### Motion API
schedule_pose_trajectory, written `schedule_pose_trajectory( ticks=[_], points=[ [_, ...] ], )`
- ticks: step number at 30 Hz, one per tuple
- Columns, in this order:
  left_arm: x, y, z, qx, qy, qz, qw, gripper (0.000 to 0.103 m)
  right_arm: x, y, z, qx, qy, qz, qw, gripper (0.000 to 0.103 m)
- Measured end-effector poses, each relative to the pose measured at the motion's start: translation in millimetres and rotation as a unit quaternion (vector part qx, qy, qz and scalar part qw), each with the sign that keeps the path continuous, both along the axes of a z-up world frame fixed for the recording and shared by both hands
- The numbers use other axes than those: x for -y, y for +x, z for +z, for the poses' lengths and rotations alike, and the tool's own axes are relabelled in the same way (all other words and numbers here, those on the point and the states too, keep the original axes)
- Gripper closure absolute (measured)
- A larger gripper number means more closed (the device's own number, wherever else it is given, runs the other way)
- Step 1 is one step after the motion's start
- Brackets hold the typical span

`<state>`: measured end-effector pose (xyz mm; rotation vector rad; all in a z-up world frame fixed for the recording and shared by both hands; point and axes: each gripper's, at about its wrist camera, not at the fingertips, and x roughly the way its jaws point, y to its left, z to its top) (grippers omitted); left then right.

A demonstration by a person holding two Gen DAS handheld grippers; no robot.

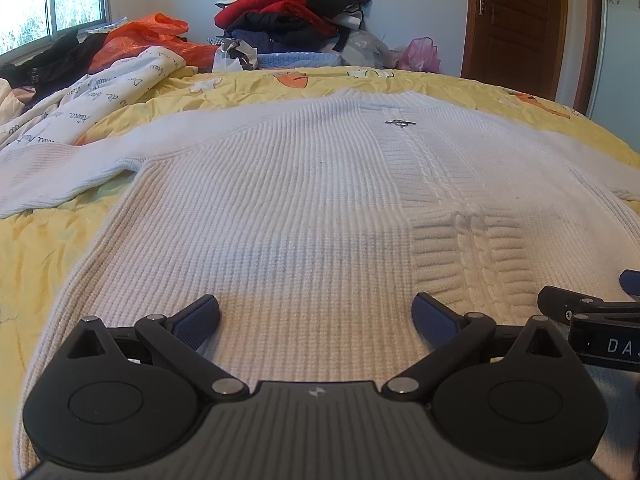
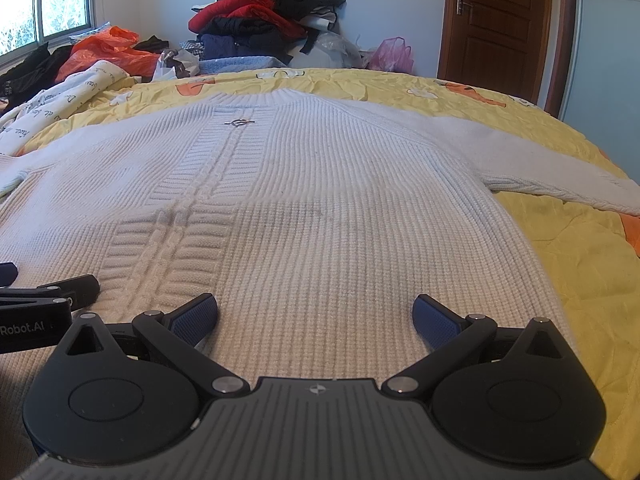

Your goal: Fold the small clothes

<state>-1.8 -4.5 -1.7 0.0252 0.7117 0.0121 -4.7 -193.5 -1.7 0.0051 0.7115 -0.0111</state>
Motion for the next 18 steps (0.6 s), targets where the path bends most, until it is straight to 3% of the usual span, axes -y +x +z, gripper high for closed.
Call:
schedule_pose_trajectory(
  ticks=[18],
  points=[
    [0.4, -0.2, 0.2, 0.0, -0.001, 0.0, 1.0, 0.0, -0.1, 1.6, 0.9, 0.001, -0.001, 0.0, 1.0, 0.0]
  ],
)
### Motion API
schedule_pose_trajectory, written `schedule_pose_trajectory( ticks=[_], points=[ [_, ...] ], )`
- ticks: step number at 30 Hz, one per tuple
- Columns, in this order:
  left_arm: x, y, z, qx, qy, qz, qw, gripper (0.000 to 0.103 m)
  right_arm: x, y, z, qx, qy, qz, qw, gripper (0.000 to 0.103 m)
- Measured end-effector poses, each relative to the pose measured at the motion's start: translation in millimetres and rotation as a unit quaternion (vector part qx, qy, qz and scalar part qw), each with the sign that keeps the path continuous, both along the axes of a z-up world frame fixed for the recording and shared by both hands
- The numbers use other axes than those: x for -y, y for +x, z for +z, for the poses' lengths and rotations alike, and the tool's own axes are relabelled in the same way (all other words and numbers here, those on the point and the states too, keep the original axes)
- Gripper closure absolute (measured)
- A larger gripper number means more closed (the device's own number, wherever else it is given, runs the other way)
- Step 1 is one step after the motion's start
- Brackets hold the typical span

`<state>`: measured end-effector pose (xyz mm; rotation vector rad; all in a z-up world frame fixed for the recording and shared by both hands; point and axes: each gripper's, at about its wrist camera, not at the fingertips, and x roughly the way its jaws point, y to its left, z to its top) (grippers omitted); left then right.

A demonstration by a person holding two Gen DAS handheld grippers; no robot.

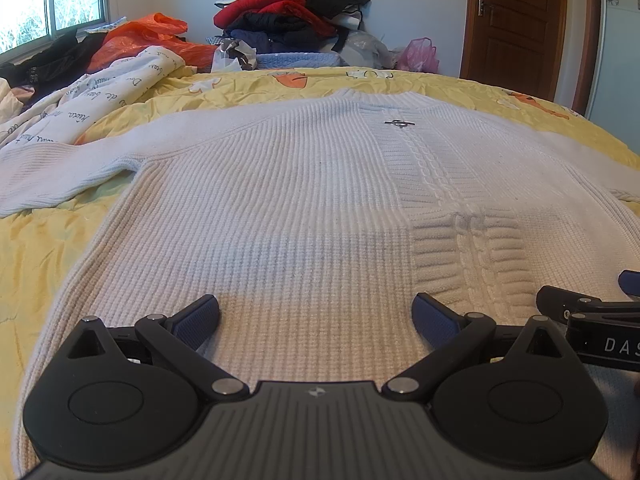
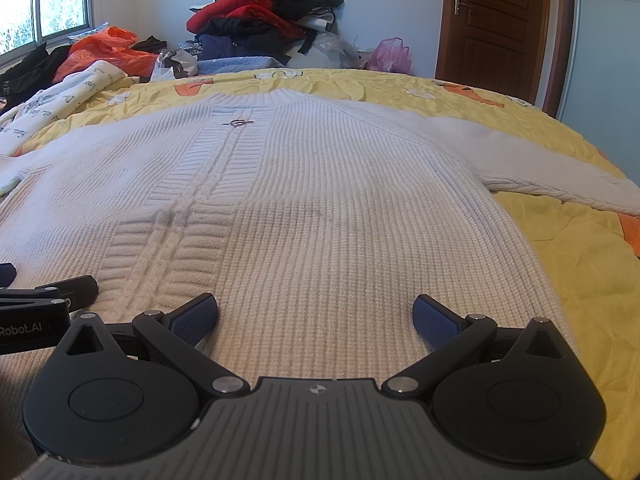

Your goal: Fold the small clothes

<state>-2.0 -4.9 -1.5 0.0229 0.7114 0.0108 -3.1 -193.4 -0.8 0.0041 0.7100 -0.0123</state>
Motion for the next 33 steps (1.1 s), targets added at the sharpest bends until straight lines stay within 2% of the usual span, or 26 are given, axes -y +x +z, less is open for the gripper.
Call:
schedule_pose_trajectory(
  ticks=[26, 33],
  points=[
    [-0.4, 1.7, 1.3, -0.005, 0.006, 0.001, 1.0, 0.0, -0.6, 1.4, 2.1, 0.0, -0.001, -0.001, 1.0, 0.0],
    [4.4, 6.8, 12.6, 0.008, 0.011, -0.022, 0.9997, 0.0, -0.2, 2.1, 3.9, -0.001, 0.0, 0.001, 1.0, 0.0]
  ],
)
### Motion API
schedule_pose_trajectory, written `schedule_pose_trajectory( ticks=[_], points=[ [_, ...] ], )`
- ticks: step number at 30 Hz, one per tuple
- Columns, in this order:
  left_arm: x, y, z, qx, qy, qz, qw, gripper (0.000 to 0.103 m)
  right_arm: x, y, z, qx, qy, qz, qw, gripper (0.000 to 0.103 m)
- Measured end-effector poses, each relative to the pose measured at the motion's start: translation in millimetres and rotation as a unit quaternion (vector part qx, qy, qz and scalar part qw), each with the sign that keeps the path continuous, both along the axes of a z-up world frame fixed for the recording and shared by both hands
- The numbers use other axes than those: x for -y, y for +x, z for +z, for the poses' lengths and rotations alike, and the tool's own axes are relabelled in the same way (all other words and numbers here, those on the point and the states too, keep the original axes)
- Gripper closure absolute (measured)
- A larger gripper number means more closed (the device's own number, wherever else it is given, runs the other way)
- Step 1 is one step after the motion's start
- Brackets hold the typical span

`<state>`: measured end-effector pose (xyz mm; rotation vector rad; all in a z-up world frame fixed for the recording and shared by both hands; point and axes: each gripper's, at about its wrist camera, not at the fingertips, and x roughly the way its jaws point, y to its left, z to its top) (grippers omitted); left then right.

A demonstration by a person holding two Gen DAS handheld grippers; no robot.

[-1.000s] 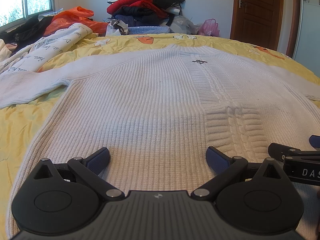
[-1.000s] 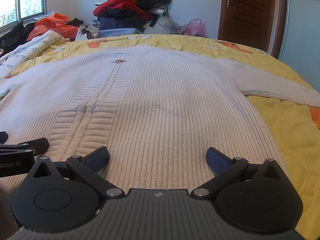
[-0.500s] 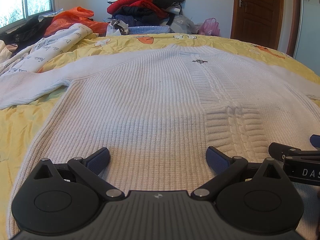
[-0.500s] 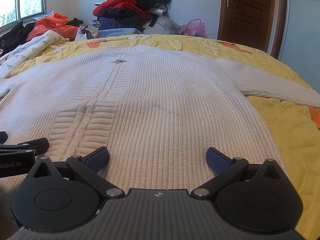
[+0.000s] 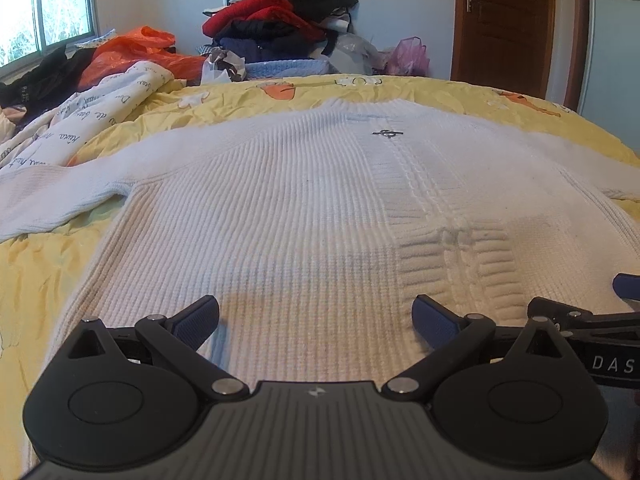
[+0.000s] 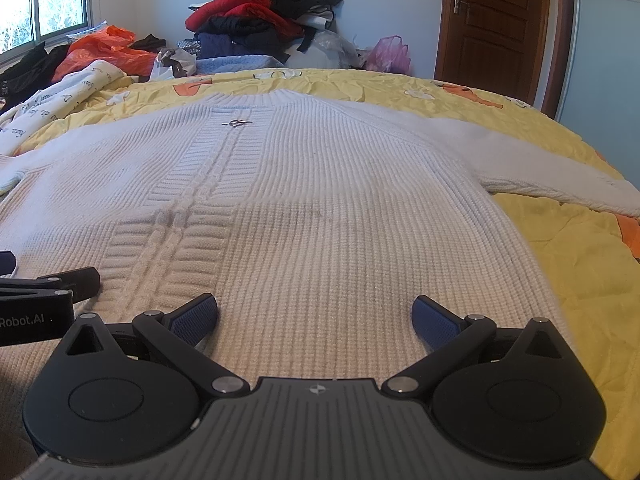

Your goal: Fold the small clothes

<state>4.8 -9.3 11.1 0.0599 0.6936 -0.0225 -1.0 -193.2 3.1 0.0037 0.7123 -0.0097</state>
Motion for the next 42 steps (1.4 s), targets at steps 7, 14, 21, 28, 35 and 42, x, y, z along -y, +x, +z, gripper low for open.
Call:
schedule_pose_trajectory(
  ticks=[7, 14, 21, 28, 35, 42],
  points=[
    [10.8, 12.8, 11.7, 0.025, 0.008, -0.02, 0.9995, 0.0, 15.7, 1.1, 15.2, 0.026, -0.013, 0.013, 0.999, 0.0],
    [6.3, 20.4, -8.6, -0.001, 0.015, -0.009, 0.9998, 0.0, 120.2, 27.7, 69.6, 0.076, 0.075, 0.003, 0.994, 0.0],
    [-0.9, 22.4, -11.6, -0.006, -0.01, -0.002, 0.9999, 0.0, 351.6, 37.1, 64.6, 0.13, 0.313, -0.233, 0.912, 0.013],
    [0.1, 22.5, -12.2, -0.006, -0.009, -0.003, 0.9999, 0.0, 460.2, 37.6, 12.4, 0.134, 0.344, -0.387, 0.845, 0.039],
    [0.1, 22.6, -12.3, -0.006, -0.009, -0.003, 0.9999, 0.0, 479.2, 54.7, -29.7, 0.151, 0.38, -0.414, 0.813, 0.047],
    [0.7, 22.7, -12.6, -0.006, -0.01, -0.003, 0.9999, 0.0, 475.6, 73.4, -18.5, 0.128, 0.326, -0.418, 0.838, 0.09]
  ],
)
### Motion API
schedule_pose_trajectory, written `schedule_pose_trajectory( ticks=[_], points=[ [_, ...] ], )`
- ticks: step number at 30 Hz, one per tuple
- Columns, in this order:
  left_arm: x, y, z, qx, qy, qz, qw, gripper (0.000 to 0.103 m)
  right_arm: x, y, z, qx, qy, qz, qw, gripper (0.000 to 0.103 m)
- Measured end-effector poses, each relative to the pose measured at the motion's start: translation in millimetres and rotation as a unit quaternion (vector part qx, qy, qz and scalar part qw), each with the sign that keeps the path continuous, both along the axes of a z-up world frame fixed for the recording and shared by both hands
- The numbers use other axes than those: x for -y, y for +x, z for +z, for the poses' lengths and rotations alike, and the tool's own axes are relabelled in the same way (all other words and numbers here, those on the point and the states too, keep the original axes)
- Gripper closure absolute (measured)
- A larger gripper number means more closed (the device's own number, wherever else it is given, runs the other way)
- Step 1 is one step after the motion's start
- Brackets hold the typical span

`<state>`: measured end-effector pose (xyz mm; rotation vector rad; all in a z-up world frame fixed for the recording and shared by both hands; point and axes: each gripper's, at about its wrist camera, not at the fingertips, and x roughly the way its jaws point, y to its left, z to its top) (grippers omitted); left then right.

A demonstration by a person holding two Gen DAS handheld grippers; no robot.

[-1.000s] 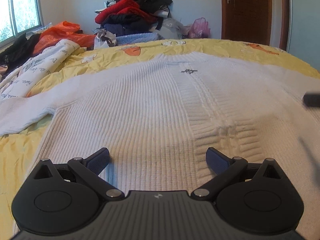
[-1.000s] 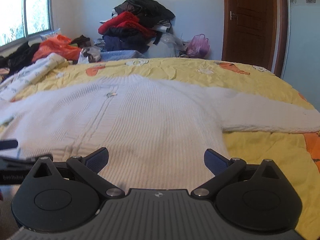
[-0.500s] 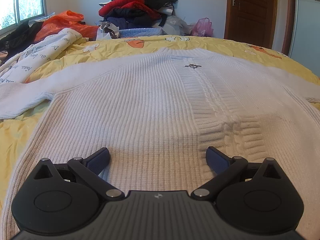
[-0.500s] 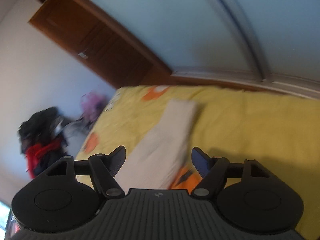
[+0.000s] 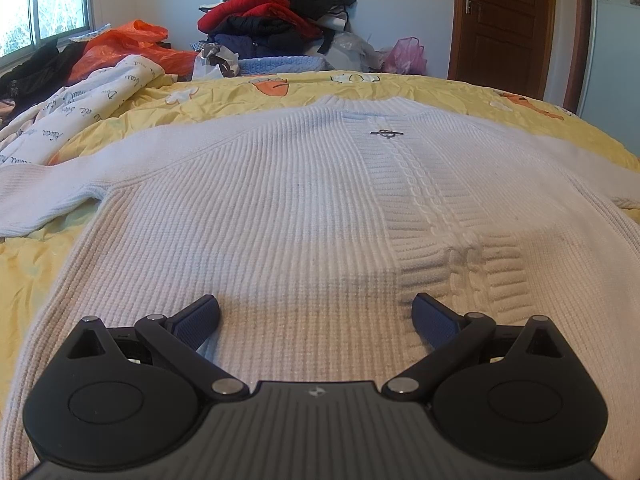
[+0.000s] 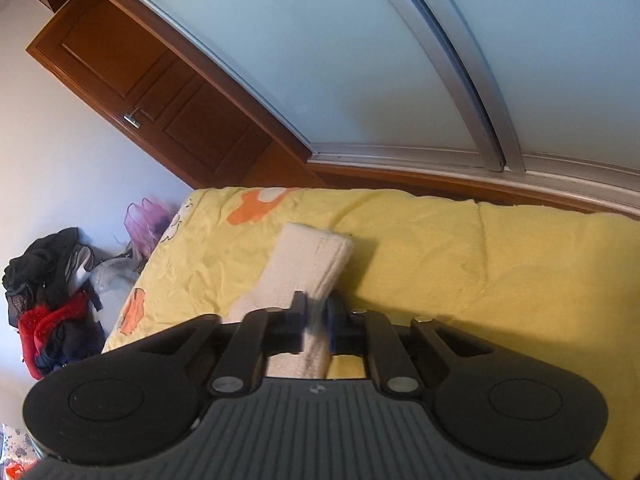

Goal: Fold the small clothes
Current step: 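Grasp a sweater sleeve cuff with the right tool and fold it across the body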

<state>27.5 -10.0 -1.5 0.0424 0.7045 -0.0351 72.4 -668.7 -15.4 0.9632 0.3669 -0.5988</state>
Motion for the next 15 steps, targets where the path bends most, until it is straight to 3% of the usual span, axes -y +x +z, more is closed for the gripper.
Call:
schedule_pose_trajectory(
  ticks=[2, 6, 10, 13, 15],
  points=[
    [-0.2, -0.1, 0.1, 0.0, 0.0, 0.0, 1.0, 0.0, -13.2, 1.4, 14.6, 0.022, -0.015, 0.006, 1.0, 0.091],
    [0.7, 0.5, -0.1, 0.001, -0.003, -0.001, 1.0, 0.0, -76.3, 12.5, 66.0, 0.066, -0.085, 0.097, 0.989, 0.091],
    [-1.3, 1.6, 0.2, 0.002, -0.009, -0.001, 1.0, 0.0, -188.3, 37.5, 114.3, 0.117, -0.15, 0.239, 0.952, 0.091],
    [-2.8, 1.3, 0.1, 0.003, -0.012, -0.001, 0.9999, 0.0, -274.9, 61.5, 115.3, 0.141, -0.135, 0.346, 0.918, 0.091],
    [-2.7, 1.4, 0.1, 0.003, -0.013, -0.002, 0.9999, 0.0, -331.5, 81.3, 103.8, 0.132, -0.123, 0.404, 0.897, 0.091]
  ],
)
